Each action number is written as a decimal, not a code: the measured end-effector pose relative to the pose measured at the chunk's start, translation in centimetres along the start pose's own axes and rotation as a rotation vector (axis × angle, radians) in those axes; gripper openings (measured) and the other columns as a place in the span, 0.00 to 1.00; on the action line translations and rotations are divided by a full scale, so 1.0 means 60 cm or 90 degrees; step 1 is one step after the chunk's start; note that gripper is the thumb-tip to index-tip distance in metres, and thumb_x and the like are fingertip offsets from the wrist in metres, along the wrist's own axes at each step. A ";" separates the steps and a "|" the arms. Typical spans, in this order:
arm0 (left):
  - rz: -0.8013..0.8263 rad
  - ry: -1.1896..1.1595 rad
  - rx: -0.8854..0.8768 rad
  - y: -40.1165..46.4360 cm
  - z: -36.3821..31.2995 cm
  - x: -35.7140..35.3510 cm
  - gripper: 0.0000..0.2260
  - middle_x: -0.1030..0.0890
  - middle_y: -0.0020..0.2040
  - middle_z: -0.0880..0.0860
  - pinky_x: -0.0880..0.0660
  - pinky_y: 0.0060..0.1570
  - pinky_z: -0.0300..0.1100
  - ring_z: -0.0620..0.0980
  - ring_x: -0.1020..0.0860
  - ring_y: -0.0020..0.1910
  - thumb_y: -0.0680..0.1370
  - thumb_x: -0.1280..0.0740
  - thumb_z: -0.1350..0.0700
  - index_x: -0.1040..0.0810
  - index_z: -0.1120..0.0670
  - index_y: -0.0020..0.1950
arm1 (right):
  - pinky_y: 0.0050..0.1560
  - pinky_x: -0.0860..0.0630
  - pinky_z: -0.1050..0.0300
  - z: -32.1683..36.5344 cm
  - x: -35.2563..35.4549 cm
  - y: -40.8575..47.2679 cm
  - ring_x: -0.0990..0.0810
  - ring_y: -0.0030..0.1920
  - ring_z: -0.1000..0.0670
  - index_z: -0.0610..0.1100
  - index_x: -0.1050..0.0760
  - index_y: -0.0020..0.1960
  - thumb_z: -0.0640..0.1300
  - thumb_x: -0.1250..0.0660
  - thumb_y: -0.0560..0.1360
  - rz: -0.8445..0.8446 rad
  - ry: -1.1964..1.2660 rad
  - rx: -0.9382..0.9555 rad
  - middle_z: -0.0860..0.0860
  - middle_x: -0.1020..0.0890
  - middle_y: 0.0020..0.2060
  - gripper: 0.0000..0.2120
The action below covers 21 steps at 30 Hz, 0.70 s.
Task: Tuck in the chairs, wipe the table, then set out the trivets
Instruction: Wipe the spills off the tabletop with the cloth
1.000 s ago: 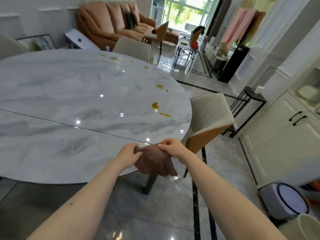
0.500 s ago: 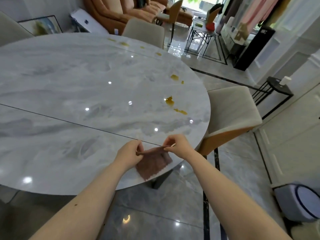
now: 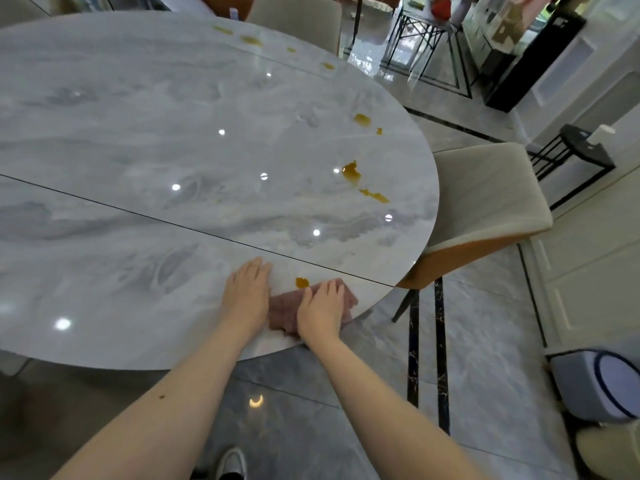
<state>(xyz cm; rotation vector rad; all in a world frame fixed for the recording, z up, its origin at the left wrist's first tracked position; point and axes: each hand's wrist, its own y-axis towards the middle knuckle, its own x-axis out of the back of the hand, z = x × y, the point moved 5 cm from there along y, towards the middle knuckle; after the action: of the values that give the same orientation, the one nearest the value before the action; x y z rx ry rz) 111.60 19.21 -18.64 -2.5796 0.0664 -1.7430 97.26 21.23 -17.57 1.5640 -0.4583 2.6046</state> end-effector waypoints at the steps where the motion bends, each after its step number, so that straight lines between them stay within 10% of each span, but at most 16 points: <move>1: 0.004 0.027 0.009 0.007 0.013 -0.008 0.22 0.40 0.76 0.56 0.45 0.71 0.52 0.56 0.41 0.74 0.80 0.43 0.56 0.39 0.55 0.74 | 0.76 0.58 0.52 0.004 -0.020 -0.001 0.52 0.77 0.41 0.30 0.49 0.75 0.52 0.53 0.82 0.025 -0.020 -0.049 0.38 0.47 0.76 0.30; 9: -0.086 0.046 0.062 0.047 0.105 -0.002 0.21 0.39 0.75 0.57 0.51 0.72 0.57 0.57 0.43 0.75 0.81 0.44 0.57 0.39 0.58 0.75 | 0.74 0.65 0.45 0.053 -0.064 0.077 0.60 0.76 0.40 0.32 0.61 0.75 0.54 0.54 0.82 -0.014 -0.154 -0.037 0.36 0.57 0.76 0.34; 17: -0.111 0.051 0.075 0.055 0.133 -0.003 0.22 0.36 0.74 0.58 0.48 0.71 0.57 0.58 0.39 0.74 0.80 0.49 0.55 0.37 0.60 0.74 | 0.74 0.66 0.47 0.063 -0.080 0.026 0.58 0.76 0.40 0.37 0.50 0.77 0.59 0.58 0.76 0.093 -0.193 0.447 0.39 0.51 0.76 0.36; 21: -0.107 0.056 0.072 0.052 0.132 -0.005 0.21 0.38 0.75 0.58 0.51 0.72 0.55 0.57 0.42 0.75 0.82 0.48 0.57 0.39 0.60 0.75 | 0.75 0.65 0.46 -0.005 -0.031 0.108 0.62 0.77 0.41 0.42 0.55 0.78 0.64 0.64 0.72 0.057 -0.264 0.362 0.40 0.56 0.77 0.41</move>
<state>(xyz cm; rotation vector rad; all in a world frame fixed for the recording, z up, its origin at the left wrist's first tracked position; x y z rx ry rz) 118.79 16.11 -22.01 -2.4926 -0.2459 -1.8544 96.54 15.33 -20.72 2.3167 0.2366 2.6084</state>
